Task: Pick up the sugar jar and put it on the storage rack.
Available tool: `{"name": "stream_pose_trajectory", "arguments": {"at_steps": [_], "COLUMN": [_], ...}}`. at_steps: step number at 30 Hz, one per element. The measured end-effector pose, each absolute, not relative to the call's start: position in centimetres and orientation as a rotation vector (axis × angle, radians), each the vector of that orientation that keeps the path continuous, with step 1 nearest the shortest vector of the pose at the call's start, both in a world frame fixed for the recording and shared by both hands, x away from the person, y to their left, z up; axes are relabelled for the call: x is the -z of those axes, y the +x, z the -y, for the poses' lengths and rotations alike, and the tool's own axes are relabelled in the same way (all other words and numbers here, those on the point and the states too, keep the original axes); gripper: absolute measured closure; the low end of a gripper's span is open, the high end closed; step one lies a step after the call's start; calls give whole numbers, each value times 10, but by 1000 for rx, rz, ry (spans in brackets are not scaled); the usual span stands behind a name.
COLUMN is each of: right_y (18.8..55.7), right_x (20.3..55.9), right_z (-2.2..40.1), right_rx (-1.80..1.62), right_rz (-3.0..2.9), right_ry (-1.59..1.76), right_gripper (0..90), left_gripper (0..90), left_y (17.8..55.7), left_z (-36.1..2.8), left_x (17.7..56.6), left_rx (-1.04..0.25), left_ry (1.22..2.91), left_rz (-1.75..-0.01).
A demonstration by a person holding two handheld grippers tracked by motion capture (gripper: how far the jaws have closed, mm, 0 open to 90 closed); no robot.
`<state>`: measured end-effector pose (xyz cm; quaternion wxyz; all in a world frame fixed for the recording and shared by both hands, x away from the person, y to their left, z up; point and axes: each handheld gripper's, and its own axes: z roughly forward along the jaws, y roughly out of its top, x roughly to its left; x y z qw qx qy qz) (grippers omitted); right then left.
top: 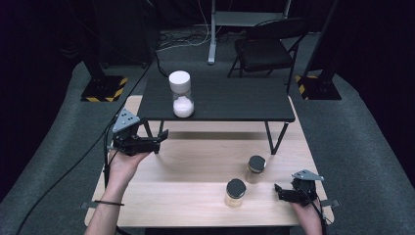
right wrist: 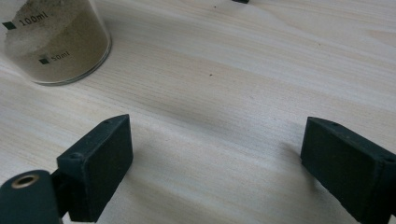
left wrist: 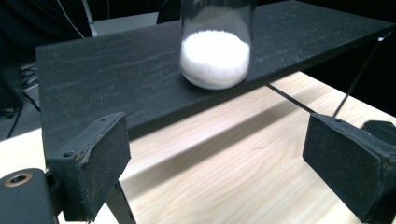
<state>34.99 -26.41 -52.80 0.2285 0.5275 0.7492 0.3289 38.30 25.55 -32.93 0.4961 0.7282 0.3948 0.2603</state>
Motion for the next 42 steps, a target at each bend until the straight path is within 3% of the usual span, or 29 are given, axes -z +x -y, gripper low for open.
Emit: {"name": "stream_pose_trajectory", "arguments": {"at_steps": [42], "right_y": [349], "right_x": [528], "right_z": [264], "right_rx": [-902], "right_rz": [-2056], "right_ry": [1459], "right_gripper": [85], "left_gripper": [77], "left_y": [344], "left_z": [-280], "left_x": [441], "left_rx": [-582], "left_ry": [1816], "left_rz": [-1043]}}
